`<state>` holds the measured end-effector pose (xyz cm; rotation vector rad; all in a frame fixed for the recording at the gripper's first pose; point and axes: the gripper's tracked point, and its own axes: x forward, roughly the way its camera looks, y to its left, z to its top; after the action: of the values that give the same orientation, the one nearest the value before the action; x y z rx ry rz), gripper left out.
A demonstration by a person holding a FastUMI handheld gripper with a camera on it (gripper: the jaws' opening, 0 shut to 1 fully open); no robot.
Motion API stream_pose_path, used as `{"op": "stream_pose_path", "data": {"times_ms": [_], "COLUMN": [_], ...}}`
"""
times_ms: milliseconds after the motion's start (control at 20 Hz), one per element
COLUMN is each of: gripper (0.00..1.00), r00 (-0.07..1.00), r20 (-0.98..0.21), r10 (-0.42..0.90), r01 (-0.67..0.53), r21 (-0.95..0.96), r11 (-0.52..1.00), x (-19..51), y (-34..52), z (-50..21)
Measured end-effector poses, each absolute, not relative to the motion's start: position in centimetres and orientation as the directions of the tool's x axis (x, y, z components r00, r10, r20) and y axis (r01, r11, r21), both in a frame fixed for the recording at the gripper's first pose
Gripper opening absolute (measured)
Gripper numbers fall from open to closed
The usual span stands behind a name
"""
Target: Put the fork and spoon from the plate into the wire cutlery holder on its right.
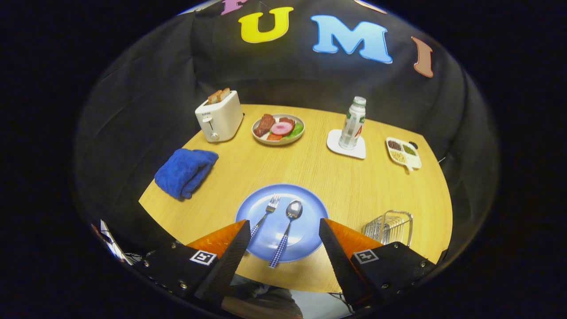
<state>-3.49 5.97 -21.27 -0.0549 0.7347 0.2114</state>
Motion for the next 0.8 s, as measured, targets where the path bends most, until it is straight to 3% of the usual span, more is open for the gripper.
{"op": "stream_pose_path", "data": {"times_ms": [350, 800], "gripper": [0.95, 0.85], "r00": [0.562, 0.464], "r20": [-0.813, -0.878], "r10": [0.154, 0.114], "r01": [-0.156, -0.139], "r21": [0.079, 0.056], "r11": [0.985, 0.989], "x": [-2.9, -2.3], "y": [6.2, 6.5], "z": [-26.0, -29.1]}}
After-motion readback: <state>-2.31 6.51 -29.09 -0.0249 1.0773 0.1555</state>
